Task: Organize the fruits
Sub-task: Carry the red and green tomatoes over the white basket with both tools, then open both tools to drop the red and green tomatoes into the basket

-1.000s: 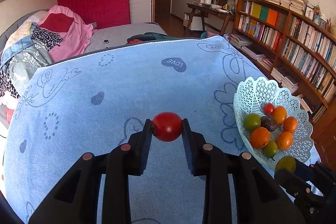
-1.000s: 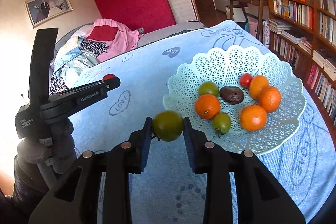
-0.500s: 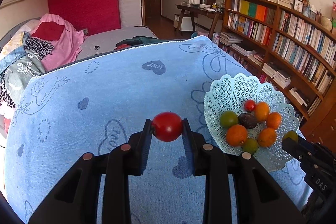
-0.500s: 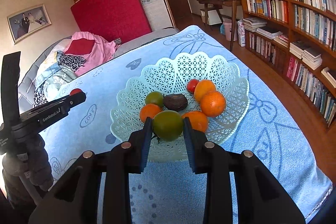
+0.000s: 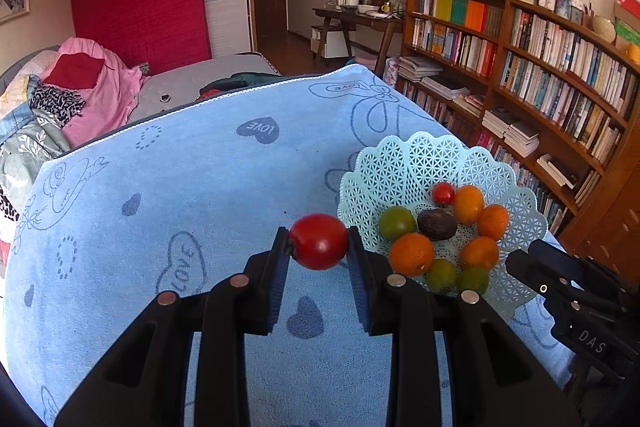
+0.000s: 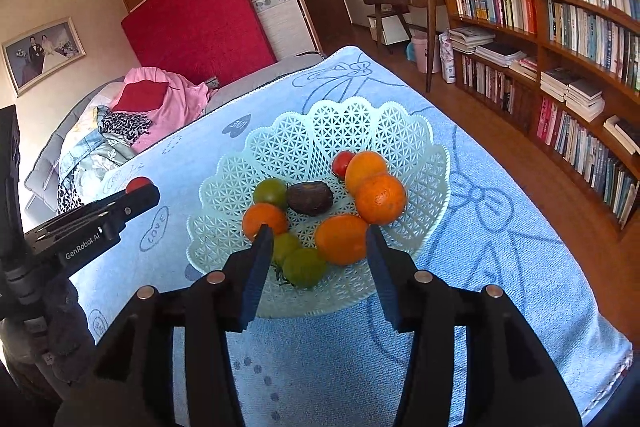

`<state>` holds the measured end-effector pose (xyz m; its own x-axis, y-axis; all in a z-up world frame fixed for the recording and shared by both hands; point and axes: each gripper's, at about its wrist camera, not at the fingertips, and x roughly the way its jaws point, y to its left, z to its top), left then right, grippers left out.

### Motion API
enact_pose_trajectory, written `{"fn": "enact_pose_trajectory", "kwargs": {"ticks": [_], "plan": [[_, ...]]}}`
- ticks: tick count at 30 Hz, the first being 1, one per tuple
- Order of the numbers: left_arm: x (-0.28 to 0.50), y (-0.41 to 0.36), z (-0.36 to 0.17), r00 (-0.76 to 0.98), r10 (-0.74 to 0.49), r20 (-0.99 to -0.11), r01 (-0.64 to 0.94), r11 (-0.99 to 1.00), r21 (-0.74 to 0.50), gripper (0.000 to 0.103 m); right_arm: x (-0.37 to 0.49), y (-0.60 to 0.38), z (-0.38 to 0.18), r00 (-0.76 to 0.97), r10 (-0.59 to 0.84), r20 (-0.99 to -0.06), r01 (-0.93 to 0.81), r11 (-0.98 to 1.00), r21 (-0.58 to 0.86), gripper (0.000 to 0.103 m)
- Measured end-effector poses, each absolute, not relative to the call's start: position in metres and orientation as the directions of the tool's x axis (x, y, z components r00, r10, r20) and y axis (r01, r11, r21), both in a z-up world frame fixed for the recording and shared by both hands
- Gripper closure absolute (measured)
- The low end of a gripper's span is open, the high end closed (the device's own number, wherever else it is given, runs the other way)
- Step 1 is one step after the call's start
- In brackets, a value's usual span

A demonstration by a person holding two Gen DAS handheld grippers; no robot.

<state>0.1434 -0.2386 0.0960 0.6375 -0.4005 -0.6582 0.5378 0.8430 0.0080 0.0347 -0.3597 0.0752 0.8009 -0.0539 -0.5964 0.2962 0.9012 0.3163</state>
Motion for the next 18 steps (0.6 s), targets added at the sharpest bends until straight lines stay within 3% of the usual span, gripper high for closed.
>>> {"fn": "enact_pose_trajectory", "kwargs": {"ticks": [18], "plan": [[0.124,-0.284,0.087,0.576,-0.471,-0.668,0.635,0.772,0.003,0.074,0.028,-0.371,0.087,0.811,-0.139,-0.569,0.348,0.896,0.277,0.048]]}}
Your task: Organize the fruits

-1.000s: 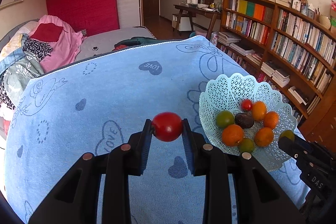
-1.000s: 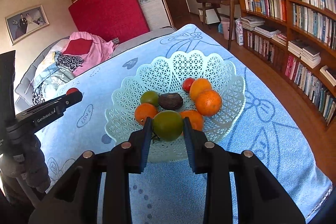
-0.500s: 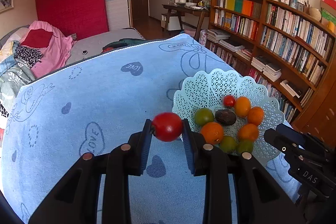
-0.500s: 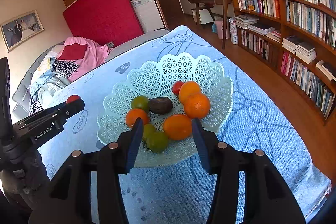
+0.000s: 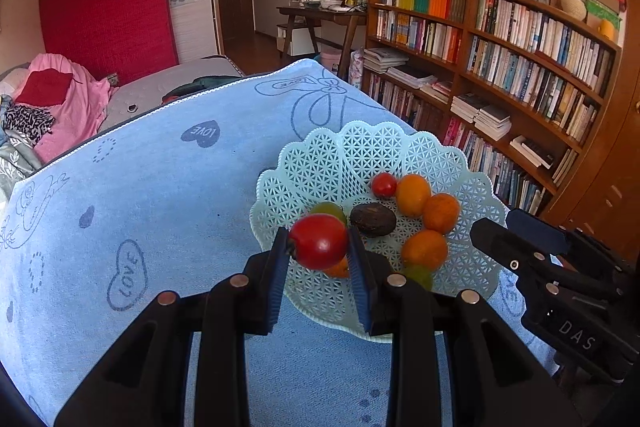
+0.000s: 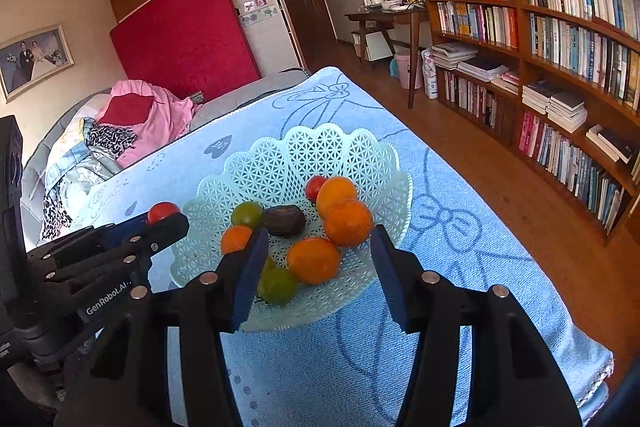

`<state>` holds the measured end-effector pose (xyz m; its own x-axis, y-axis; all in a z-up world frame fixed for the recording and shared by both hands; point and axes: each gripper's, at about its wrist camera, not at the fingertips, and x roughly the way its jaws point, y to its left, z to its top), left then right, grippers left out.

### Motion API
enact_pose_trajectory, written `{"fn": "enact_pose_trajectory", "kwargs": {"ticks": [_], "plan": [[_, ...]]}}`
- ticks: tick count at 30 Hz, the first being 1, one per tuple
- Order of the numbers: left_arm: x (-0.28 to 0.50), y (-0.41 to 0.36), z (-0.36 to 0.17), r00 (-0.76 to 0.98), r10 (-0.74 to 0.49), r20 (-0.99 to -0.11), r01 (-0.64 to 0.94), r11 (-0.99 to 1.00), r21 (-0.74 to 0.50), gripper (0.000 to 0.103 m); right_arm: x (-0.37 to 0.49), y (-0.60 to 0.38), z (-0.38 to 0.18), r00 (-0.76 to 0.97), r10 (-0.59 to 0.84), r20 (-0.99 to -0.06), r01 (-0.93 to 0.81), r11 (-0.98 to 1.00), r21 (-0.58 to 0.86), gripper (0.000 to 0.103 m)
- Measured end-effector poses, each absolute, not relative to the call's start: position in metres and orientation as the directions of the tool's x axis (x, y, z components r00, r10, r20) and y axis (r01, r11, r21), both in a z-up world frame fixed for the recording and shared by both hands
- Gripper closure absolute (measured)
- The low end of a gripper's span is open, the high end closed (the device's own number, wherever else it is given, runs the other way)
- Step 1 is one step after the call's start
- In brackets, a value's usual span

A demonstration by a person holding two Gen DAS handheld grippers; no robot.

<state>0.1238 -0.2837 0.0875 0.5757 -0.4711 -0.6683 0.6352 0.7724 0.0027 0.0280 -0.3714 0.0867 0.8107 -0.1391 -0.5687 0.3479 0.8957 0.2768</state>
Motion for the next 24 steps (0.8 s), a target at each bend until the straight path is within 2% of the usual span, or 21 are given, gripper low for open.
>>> {"fn": "enact_pose_trajectory", "kwargs": {"ticks": [2,3,4,5,6,8,12,17,19,24], "plan": [[0.123,-0.286,0.085,0.567,-0.475,-0.673,0.642,0.767,0.0,0.073,0.028,-0.372,0.087,0.81,-0.139,-0.569,0.349,0.895,0.277,0.048],[0.123,-0.288,0.084,0.564,-0.476,-0.675,0.643,0.766,-0.004,0.066,0.028,-0.372,0.087,0.81,-0.14,-0.57,0.35,0.895,0.277,0.047],[0.123,-0.287,0.084,0.564,-0.478,-0.674,0.641,0.768,-0.009,0.048,0.028,-0.372,0.086,0.809,-0.142,-0.57,0.352,0.894,0.277,0.046],[0.122,-0.286,0.084,0.568,-0.481,-0.667,0.637,0.77,-0.013,0.04,0.028,-0.373,0.087,0.809,-0.144,-0.571,0.354,0.893,0.277,0.042],[0.122,-0.284,0.085,0.575,-0.483,-0.66,0.634,0.773,-0.013,0.037,0.028,-0.373,0.087,0.809,-0.147,-0.57,0.356,0.893,0.276,0.04],[0.122,-0.282,0.086,0.578,-0.481,-0.659,0.632,0.775,-0.011,0.037,0.027,-0.374,0.088,0.811,-0.153,-0.565,0.361,0.891,0.276,0.037],[0.127,-0.273,0.087,0.594,-0.464,-0.657,0.607,0.794,-0.011,0.037,0.024,-0.375,0.09,0.815,-0.166,-0.555,0.369,0.888,0.276,0.023],[0.134,-0.259,0.088,0.622,-0.42,-0.66,0.557,0.831,-0.004,0.031,0.023,-0.376,0.091,0.817,-0.167,-0.552,0.373,0.883,0.286,0.008],[0.136,-0.253,0.088,0.639,-0.399,-0.658,0.534,0.845,0.006,0.025,0.023,-0.375,0.091,0.817,-0.163,-0.554,0.371,0.884,0.286,0.007],[0.132,-0.246,0.09,0.667,-0.372,-0.645,0.513,0.858,0.035,0.017,0.023,-0.37,0.094,0.816,-0.153,-0.557,0.358,0.891,0.279,0.005]]}}
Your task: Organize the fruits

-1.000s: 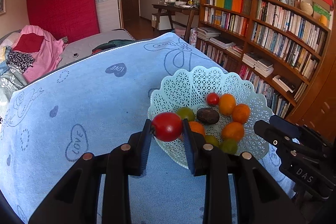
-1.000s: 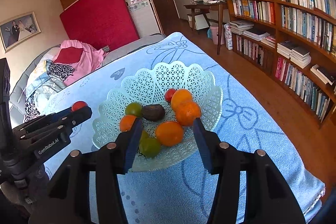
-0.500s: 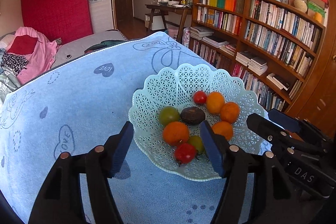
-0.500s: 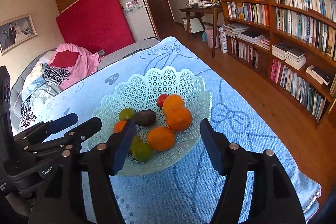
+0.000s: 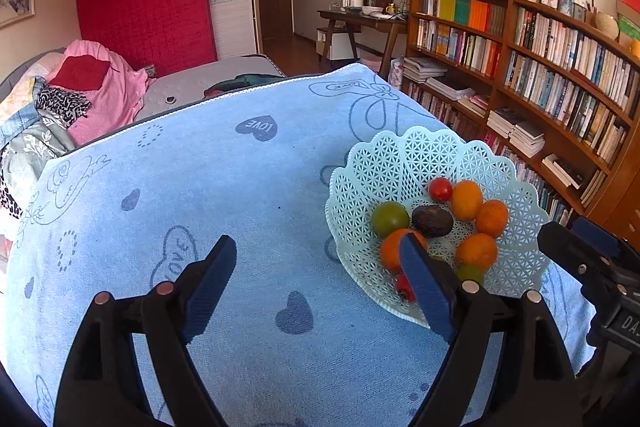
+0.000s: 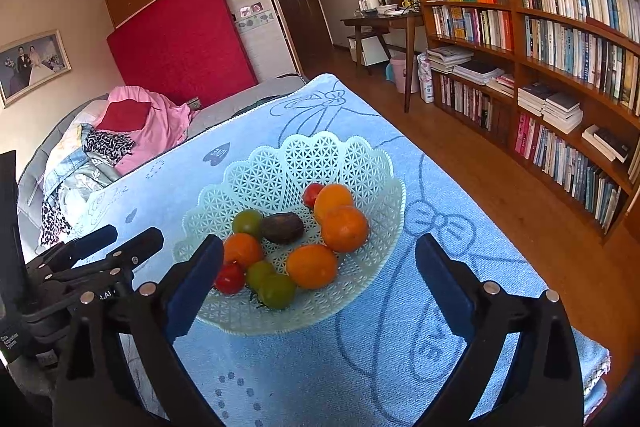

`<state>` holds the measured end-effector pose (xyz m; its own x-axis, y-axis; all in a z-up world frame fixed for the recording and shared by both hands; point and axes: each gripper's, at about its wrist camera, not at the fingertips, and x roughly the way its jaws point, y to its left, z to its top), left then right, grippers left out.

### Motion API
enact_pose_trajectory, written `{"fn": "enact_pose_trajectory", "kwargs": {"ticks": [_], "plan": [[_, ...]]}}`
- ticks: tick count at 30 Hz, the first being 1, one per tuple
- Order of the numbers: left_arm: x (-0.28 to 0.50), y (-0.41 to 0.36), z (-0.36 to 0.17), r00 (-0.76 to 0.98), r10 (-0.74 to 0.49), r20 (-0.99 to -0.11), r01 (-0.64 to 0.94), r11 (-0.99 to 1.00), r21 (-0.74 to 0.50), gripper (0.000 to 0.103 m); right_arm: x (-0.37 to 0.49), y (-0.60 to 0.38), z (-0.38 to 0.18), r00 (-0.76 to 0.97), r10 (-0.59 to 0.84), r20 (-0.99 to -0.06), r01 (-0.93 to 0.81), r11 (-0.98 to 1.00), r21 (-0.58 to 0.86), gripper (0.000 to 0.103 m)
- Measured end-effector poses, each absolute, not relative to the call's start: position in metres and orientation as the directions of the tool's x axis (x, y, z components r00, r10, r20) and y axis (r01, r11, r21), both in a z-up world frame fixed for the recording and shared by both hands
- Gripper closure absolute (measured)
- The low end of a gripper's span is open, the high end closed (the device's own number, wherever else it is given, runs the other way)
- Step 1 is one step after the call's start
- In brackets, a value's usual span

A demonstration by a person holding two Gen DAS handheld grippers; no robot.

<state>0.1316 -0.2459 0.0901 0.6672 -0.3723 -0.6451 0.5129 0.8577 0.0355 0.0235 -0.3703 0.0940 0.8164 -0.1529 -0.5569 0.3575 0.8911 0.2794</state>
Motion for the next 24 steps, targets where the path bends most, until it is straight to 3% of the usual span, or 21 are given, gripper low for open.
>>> {"fn": "enact_pose_trajectory", "kwargs": {"ticks": [2,24], "plan": [[0.128,-0.246,0.092,0.683,-0.361,-0.635,0.506,0.861,0.056,0.012,0.023,-0.368,0.096,0.818,-0.147,-0.556,0.348,0.896,0.277,0.005],[0.101,-0.238,0.111,0.789,-0.286,-0.545,0.437,0.883,0.17,0.007,0.017,-0.347,0.111,0.821,-0.153,-0.55,0.314,0.926,0.211,0.003]]}}
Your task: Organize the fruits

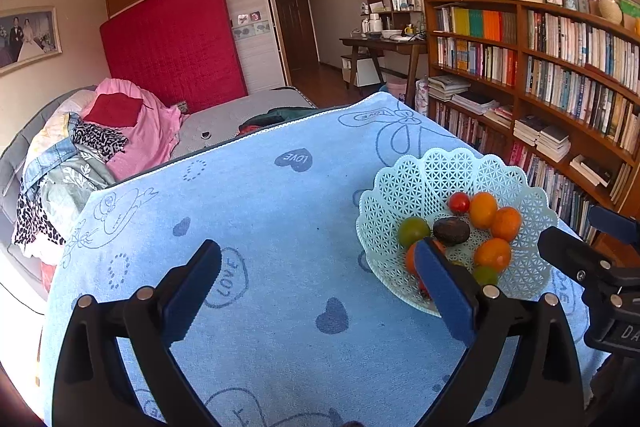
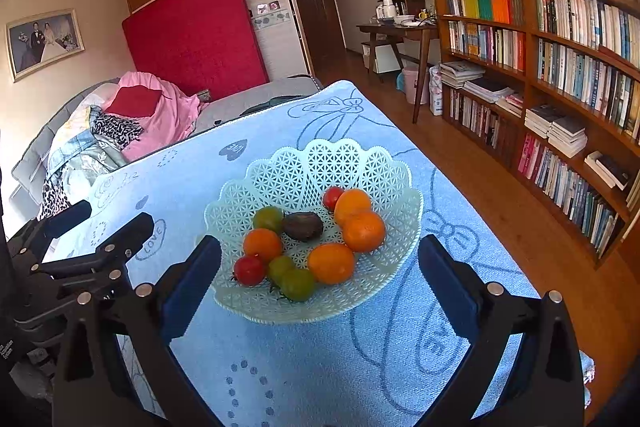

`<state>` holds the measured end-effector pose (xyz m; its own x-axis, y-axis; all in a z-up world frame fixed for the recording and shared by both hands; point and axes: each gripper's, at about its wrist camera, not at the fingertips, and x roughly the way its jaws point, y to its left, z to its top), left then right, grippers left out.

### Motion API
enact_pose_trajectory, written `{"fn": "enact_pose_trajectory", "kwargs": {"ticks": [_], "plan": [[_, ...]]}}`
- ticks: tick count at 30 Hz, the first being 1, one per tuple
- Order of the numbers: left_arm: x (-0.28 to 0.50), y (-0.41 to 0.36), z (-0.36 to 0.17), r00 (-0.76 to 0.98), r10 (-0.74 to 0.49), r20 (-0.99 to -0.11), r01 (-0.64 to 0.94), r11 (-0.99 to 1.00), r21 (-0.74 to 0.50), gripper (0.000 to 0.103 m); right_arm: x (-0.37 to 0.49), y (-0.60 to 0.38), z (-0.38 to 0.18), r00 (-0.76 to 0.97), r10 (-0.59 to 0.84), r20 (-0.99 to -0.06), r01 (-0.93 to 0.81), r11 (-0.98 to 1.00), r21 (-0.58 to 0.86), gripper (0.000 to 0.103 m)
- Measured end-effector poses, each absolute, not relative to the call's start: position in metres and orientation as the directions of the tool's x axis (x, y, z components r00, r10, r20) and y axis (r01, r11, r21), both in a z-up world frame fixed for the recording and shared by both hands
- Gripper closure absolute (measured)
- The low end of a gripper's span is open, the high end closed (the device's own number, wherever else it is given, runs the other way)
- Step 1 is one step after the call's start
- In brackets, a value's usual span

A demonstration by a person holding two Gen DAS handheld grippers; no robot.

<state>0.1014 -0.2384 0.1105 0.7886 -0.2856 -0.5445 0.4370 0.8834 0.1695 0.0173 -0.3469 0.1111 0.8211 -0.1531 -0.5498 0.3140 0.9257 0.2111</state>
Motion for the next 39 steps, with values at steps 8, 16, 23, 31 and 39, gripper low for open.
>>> {"fn": "enact_pose_trajectory", "kwargs": {"ticks": [8,16,23,31,39], "plan": [[0.095,-0.237,0.114,0.814,-0.264,-0.517,0.417,0.886,0.203,0.007,0.019,-0.341,0.114,0.811,-0.181,-0.557,0.315,0.937,0.154,0.003],[0.088,-0.24,0.117,0.837,-0.252,-0.487,0.405,0.883,0.239,0.005,0.019,-0.344,0.114,0.803,-0.191,-0.564,0.323,0.936,0.143,0.003],[0.084,-0.245,0.117,0.849,-0.241,-0.471,0.399,0.876,0.272,0.005,0.023,-0.341,0.111,0.788,-0.215,-0.577,0.326,0.941,0.095,0.003],[0.081,-0.25,0.114,0.866,-0.218,-0.449,0.383,0.868,0.317,0.005,0.024,-0.339,0.108,0.786,-0.212,-0.581,0.319,0.944,0.087,0.003],[0.08,-0.251,0.111,0.868,-0.211,-0.45,0.381,0.864,0.329,0.005,0.024,-0.336,0.109,0.783,-0.23,-0.578,0.325,0.944,0.065,0.003]]}}
